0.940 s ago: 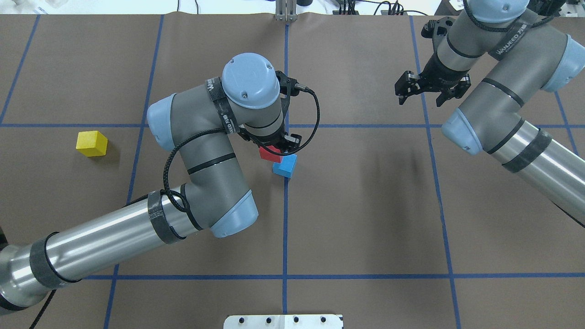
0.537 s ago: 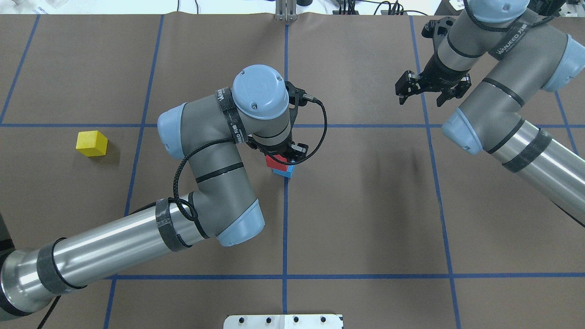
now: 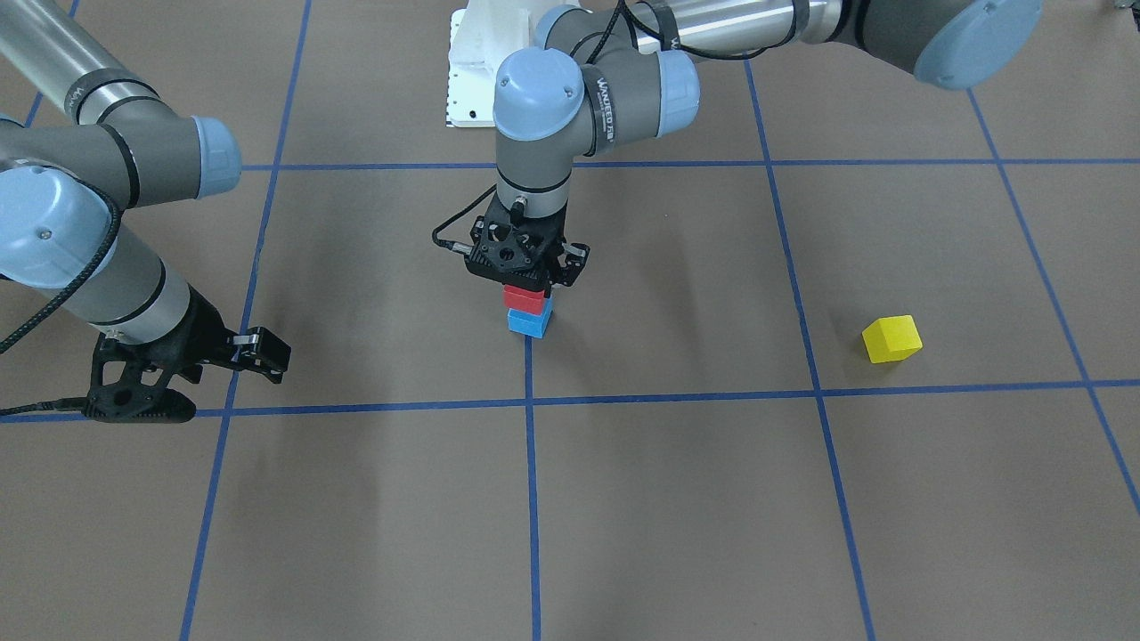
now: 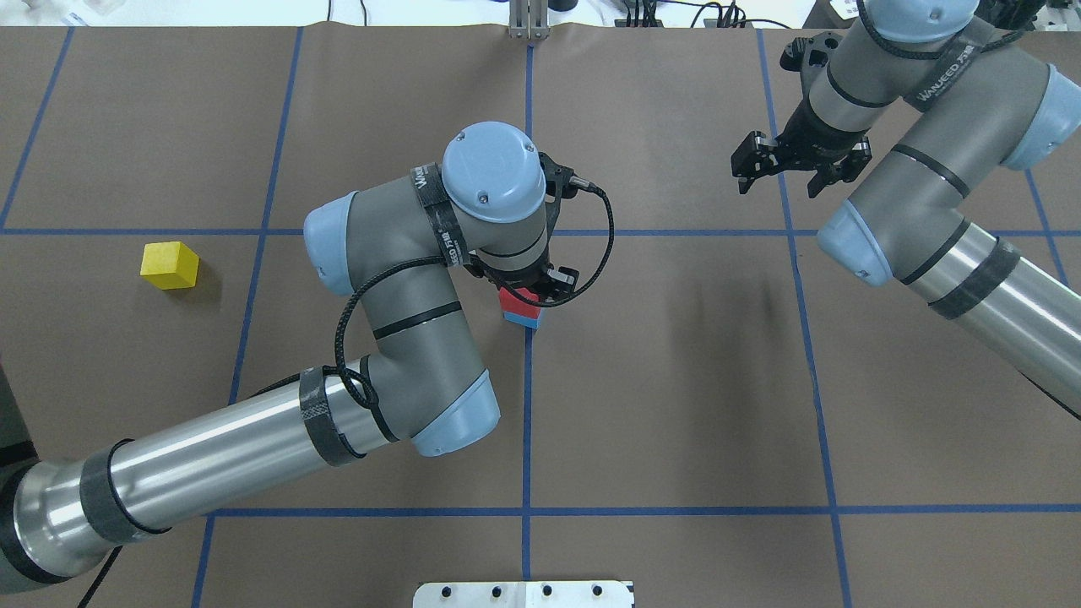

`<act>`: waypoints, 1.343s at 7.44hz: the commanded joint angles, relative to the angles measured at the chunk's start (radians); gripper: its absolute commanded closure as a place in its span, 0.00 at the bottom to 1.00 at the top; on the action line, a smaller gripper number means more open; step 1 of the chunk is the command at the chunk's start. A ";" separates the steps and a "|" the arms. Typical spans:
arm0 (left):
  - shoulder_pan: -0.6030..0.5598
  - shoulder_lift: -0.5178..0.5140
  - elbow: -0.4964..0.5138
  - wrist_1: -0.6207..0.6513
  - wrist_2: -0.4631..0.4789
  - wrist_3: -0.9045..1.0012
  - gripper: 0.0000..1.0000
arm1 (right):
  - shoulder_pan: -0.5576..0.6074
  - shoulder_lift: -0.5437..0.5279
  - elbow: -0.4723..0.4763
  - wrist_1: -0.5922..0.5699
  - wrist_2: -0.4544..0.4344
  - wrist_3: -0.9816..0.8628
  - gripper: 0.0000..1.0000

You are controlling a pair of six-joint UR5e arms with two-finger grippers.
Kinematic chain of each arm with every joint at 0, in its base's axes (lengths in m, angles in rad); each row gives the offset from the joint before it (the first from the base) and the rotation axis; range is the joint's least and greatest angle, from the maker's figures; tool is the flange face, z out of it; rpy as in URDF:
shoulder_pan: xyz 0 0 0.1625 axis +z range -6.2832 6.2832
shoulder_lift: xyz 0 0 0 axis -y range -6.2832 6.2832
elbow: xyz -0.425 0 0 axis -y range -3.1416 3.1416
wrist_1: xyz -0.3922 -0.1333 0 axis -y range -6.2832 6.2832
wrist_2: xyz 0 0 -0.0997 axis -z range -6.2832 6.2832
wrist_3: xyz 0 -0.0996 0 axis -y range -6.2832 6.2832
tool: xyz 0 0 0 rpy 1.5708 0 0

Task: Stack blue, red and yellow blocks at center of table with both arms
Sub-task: 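Lower the red cube onto the blue cube and open the left gripper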

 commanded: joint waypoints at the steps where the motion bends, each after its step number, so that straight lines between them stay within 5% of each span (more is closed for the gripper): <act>1: -0.001 -0.005 0.009 0.000 0.000 0.000 1.00 | 0.001 0.001 -0.002 0.000 0.000 0.000 0.00; 6: -0.001 -0.005 0.021 0.000 0.002 0.000 1.00 | 0.001 0.001 -0.004 0.000 0.000 -0.002 0.00; 7: -0.001 -0.005 0.024 -0.002 0.002 -0.001 0.56 | 0.001 0.001 -0.004 0.000 0.000 -0.002 0.00; 8: 0.000 -0.002 0.026 -0.002 0.002 -0.009 0.01 | 0.001 0.001 -0.004 0.000 0.000 -0.002 0.00; 10: -0.001 0.003 0.026 -0.041 0.002 -0.031 0.01 | 0.004 0.001 -0.004 0.000 0.000 -0.002 0.00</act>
